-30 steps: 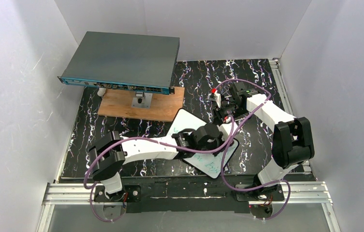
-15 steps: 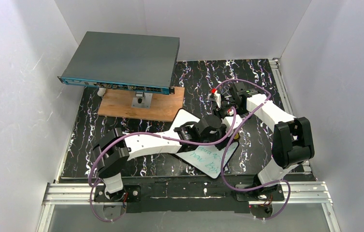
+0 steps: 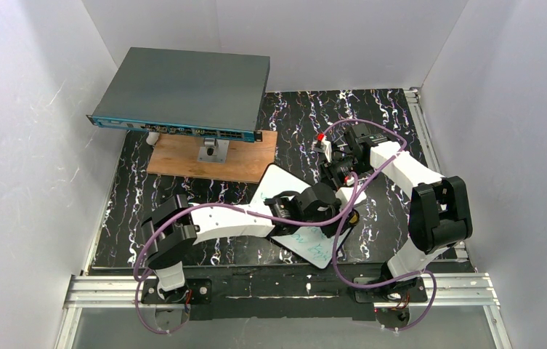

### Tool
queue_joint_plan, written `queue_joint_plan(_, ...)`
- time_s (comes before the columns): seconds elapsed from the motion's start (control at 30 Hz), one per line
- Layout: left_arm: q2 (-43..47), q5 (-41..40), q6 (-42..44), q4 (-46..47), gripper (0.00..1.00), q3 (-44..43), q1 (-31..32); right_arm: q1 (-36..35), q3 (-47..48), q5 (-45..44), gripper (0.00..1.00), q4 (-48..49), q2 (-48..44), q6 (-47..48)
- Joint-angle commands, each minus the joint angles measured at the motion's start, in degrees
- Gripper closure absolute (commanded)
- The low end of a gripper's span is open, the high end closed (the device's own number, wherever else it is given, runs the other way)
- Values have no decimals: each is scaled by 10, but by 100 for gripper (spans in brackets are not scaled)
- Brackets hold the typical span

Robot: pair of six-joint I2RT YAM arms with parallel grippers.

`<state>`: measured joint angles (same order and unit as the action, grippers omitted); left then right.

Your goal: Erase the whiteboard

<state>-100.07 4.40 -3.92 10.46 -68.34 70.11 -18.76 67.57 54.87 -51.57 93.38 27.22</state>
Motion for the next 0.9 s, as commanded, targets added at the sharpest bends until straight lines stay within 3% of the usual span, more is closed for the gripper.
queue_joint_plan(0.0, 1, -36, 37, -59, 100, -45, -31, -3, 3, 27, 99, 13, -15, 21)
queue_joint_plan(0.27, -16, -20, 65, -91, 100, -94, -55, -3, 3, 25, 99, 14, -14, 21)
queue_joint_plan(0.47, -17, 5, 44, -78, 100, -68, -39, -3, 3, 25, 99, 14, -11, 21)
queue_joint_plan(0.87, 0, -29, 20, -78, 100, -9, 5, -3, 3, 26, 99, 14, -9, 21)
